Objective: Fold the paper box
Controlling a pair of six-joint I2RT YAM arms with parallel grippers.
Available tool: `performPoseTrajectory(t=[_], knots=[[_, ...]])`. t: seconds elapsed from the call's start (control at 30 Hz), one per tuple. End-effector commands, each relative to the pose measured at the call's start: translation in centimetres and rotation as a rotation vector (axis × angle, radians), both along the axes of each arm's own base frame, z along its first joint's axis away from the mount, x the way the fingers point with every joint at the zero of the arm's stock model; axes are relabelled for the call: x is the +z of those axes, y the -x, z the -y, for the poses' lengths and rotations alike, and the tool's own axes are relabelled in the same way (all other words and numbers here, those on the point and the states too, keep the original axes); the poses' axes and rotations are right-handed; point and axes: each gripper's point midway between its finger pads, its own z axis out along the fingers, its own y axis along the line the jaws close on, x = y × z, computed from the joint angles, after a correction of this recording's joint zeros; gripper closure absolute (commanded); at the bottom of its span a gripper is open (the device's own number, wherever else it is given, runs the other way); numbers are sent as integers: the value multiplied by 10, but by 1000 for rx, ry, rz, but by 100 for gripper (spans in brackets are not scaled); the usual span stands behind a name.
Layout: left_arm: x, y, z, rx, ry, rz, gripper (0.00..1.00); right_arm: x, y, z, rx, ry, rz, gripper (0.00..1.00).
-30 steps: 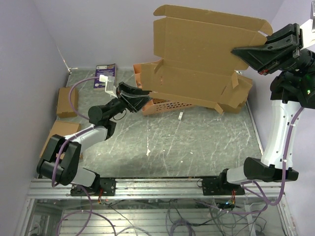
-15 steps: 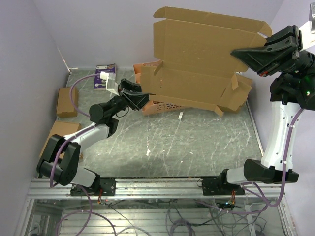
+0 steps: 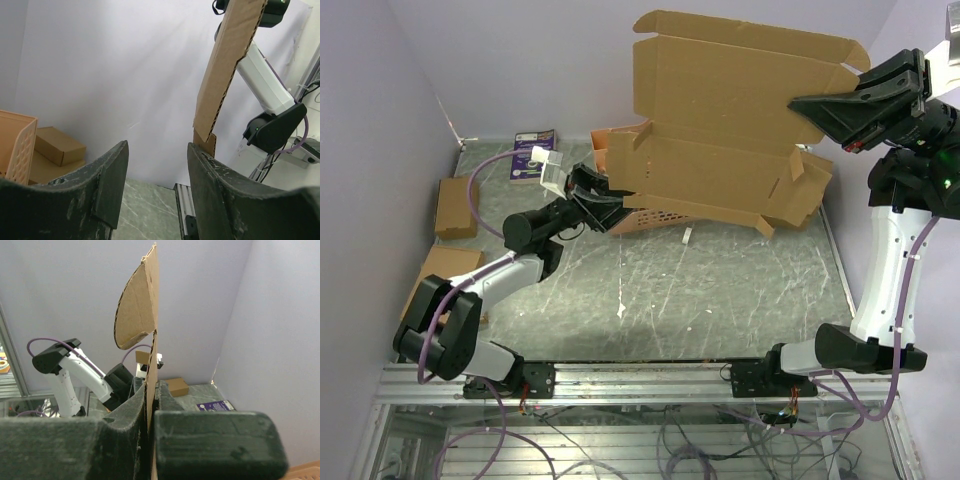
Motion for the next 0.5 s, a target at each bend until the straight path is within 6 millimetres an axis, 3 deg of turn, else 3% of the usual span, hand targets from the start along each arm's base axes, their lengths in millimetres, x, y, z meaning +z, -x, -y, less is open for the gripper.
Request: performPoseTrajectory(t=[0.0, 0.47], knots=[[39, 40, -15, -31, 115, 241, 39, 2, 3, 1, -15, -3, 19, 100], [40, 45, -21, -19, 134, 224, 37, 0, 0, 2, -15, 3, 13, 100]])
